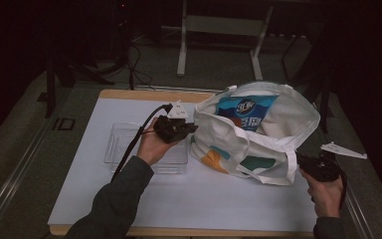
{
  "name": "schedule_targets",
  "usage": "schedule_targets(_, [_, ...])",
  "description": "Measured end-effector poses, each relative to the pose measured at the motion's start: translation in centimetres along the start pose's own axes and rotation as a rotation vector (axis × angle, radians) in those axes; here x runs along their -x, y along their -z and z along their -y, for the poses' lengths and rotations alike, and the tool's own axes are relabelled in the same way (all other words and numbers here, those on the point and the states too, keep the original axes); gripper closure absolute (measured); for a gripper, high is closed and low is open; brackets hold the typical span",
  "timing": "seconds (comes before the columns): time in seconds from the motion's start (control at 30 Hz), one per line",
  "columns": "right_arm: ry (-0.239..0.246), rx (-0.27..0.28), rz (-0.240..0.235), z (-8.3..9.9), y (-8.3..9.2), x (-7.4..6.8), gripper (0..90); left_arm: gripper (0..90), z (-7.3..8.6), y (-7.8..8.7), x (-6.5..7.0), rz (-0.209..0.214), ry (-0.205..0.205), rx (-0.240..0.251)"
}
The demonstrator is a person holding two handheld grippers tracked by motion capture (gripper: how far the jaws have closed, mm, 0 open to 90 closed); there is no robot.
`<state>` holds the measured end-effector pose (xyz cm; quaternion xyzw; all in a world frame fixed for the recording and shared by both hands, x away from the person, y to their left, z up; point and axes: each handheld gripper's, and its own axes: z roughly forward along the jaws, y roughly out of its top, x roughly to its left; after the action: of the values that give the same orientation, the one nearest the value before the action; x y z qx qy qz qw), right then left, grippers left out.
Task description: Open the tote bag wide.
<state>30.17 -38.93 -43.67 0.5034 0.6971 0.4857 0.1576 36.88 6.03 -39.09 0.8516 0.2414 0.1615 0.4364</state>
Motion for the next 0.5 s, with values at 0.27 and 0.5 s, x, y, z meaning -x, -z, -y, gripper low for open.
schedule_targets(0.27, [0.024,-0.034,0.009,0.7,-0.3,-0.2,86.9,87.9,1.0,-0.8,0.1,0.012,-0.012,-0.058])
schedule_targets(0.5, [0.03,-0.066,0.036,1.1,-1.0,-0.3,87.4,87.9,1.5,-2.1,0.2,-0.013,-0.024,-0.126])
